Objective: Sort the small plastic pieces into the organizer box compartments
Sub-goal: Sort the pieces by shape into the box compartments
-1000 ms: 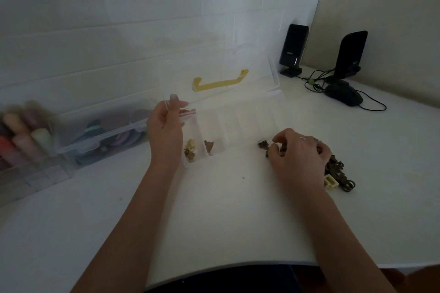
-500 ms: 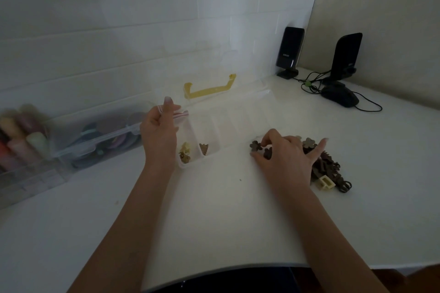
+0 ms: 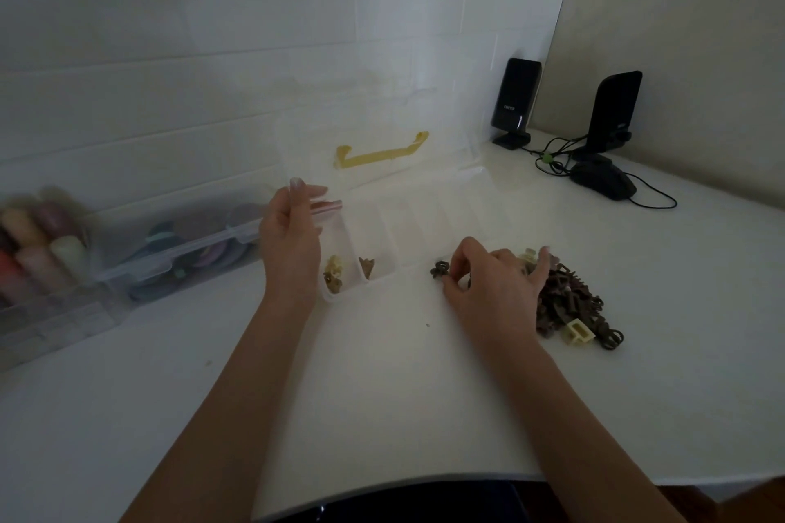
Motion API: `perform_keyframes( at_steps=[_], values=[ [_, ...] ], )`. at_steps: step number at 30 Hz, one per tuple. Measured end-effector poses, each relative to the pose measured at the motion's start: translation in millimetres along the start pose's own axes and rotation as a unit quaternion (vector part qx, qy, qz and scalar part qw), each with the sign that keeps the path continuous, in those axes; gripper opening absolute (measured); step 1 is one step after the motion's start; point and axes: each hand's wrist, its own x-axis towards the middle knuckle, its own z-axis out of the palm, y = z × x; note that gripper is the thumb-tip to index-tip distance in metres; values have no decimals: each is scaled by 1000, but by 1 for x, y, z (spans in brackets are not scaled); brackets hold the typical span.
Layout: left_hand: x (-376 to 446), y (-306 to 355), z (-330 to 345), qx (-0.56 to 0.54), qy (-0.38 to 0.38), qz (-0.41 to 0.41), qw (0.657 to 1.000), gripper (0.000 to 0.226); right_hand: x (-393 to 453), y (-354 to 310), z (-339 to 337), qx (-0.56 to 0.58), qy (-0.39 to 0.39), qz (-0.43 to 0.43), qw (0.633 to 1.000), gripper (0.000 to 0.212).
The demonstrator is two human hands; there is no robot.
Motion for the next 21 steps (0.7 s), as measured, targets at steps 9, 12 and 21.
perform_keyframes(
  at_steps=[9,12,21],
  values=[
    [-1,0,1,-5,-1,6,1000,35,-6,2,-7,51,44,-2,998,15],
    [0,0,2,-6,-7,3,1000,35,-6,1,-10,142,49,-40,988,22],
    [2,1,1,2,-4,-13,1000,36,-10,-16,-22,315,-6,-127,940,34]
  ],
)
